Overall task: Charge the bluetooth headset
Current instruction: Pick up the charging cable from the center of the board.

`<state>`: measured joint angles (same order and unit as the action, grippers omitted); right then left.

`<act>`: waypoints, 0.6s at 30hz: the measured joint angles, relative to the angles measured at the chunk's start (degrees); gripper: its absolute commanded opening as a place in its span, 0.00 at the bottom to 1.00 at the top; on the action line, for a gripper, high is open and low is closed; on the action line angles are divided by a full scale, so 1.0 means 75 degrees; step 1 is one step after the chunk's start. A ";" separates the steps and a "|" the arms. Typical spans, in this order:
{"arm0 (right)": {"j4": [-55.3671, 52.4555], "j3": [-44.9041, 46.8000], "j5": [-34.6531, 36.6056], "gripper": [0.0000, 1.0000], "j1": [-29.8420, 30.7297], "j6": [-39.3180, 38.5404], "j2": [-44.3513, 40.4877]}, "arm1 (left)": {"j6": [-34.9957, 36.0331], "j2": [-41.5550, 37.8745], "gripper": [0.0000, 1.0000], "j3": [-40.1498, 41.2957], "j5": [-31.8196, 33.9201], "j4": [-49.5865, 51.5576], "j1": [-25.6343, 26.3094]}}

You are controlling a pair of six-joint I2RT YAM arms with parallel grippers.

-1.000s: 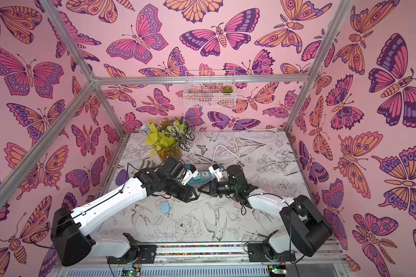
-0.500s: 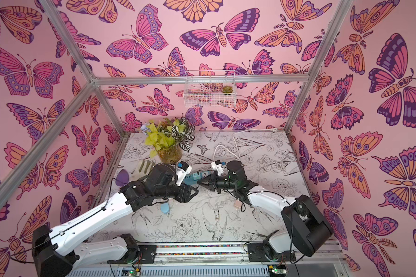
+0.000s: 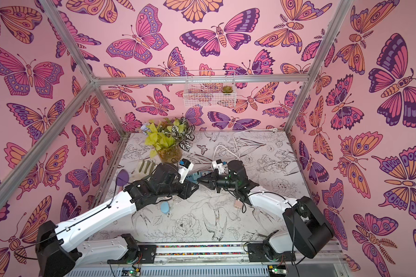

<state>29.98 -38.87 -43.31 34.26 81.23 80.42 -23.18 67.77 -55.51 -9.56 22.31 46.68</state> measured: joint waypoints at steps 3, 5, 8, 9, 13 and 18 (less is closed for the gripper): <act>0.0050 0.0000 0.0003 0.06 0.0000 0.0076 -0.0006 | -0.0009 0.0000 0.26 0.0052 0.0000 -0.0006 0.0032; 0.0079 0.0000 0.0003 0.06 0.0000 0.0122 -0.0009 | -0.0009 0.0000 0.20 0.0085 -0.0003 -0.0003 0.0038; 0.0093 0.0000 0.0003 0.06 0.0000 0.0154 -0.0009 | -0.0015 0.0000 0.15 0.0099 -0.0003 -0.0006 0.0038; 0.0093 0.0000 0.0003 0.07 0.0000 0.0166 -0.0009 | -0.0012 0.0000 0.14 0.0102 -0.0003 -0.0006 0.0038; 0.0087 0.0000 0.0000 0.08 0.0000 0.0166 -0.0012 | -0.0032 0.0000 0.11 0.0108 -0.0003 -0.0006 0.0038; -0.0023 0.0000 0.0000 0.10 0.0000 0.0131 -0.0085 | -0.0035 -0.0003 0.03 0.0108 -0.0012 -0.0006 0.0052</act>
<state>29.80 -38.87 -43.31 34.26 82.21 79.79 -23.44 67.75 -54.70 -9.65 22.26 47.07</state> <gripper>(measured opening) 0.089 0.089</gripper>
